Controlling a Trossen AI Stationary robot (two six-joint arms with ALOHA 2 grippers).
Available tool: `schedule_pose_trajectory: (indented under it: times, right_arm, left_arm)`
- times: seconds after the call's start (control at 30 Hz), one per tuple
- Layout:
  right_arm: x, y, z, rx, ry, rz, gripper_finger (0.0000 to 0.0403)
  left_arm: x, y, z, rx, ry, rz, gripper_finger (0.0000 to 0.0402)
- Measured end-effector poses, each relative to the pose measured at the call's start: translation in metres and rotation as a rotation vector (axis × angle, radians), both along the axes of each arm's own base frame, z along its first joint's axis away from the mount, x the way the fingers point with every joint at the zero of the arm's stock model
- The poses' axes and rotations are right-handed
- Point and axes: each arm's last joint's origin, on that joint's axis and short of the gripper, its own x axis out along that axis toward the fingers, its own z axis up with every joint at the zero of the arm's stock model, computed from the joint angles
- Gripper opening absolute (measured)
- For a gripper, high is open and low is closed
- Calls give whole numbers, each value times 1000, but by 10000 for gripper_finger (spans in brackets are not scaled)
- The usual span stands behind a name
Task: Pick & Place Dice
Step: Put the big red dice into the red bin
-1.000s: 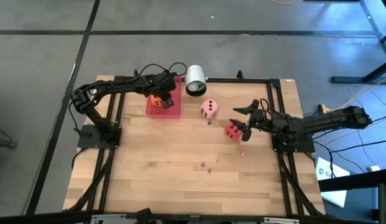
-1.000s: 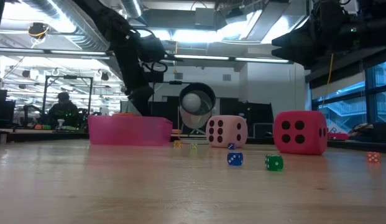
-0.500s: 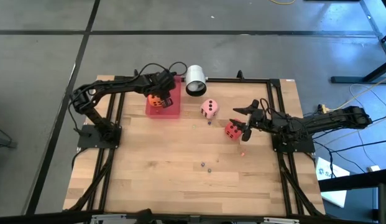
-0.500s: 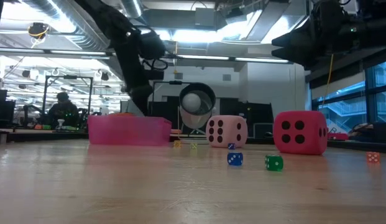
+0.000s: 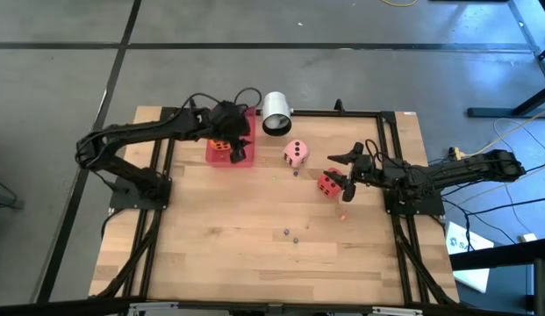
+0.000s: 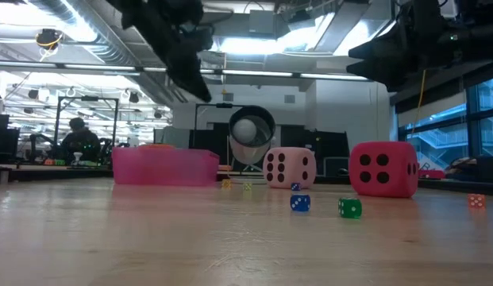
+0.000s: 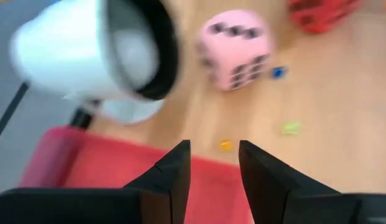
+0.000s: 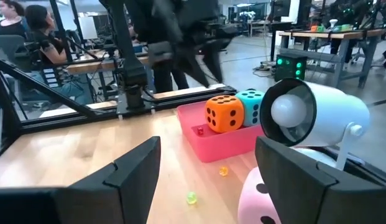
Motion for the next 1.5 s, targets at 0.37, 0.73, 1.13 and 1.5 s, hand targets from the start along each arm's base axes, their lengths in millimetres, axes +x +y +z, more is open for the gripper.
schedule_pose_trajectory:
  times: [0.37,0.73,1.13,1.5]
  right_arm:
    - [3,6,-6,49,104,187,261]
    - [0,16,12,82,721,-15,261]
    - [-3,18,-5,84,959,-121,261]
    - [-3,18,-26,176,1165,-208,261]
  left_arm:
    - [24,-51,-10,-46,9,-144,128]
    - [38,-71,-46,-94,-12,-169,128]
    - [33,-92,-69,-173,-20,-163,128]
    - [33,-98,-69,-127,-17,-163,128]
